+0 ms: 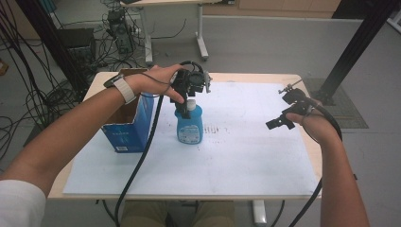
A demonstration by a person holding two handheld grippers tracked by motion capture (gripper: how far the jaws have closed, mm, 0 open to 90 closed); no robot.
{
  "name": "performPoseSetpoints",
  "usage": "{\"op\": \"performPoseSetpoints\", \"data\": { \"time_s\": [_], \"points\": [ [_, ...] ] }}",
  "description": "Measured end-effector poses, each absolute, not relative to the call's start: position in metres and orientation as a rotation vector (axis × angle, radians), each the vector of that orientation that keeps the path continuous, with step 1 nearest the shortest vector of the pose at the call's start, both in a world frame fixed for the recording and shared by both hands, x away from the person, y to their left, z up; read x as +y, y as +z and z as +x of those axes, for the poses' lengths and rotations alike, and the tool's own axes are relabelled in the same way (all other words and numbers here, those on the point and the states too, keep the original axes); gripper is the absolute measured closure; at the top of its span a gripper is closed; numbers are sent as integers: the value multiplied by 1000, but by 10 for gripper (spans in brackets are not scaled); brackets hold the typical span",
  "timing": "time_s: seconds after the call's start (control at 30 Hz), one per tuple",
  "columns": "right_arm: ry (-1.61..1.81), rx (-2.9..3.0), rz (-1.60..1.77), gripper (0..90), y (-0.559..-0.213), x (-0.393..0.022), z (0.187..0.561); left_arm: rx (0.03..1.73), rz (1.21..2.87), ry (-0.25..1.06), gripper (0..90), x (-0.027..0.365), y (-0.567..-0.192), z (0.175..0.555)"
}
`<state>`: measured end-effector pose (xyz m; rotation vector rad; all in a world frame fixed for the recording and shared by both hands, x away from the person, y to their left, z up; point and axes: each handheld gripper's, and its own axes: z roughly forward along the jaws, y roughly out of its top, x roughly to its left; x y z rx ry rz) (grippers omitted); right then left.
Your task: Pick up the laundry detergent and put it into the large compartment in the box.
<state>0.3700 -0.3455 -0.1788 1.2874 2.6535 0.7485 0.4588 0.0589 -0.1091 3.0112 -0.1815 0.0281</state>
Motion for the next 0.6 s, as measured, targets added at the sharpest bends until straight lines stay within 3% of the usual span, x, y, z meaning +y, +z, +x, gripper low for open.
{"op": "performPoseSetpoints", "data": {
  "time_s": [0.6],
  "points": [
    [748,2650,1286,54,-177,-346,369,-174,3006,29,69,60,-109,458]
  ]
}}
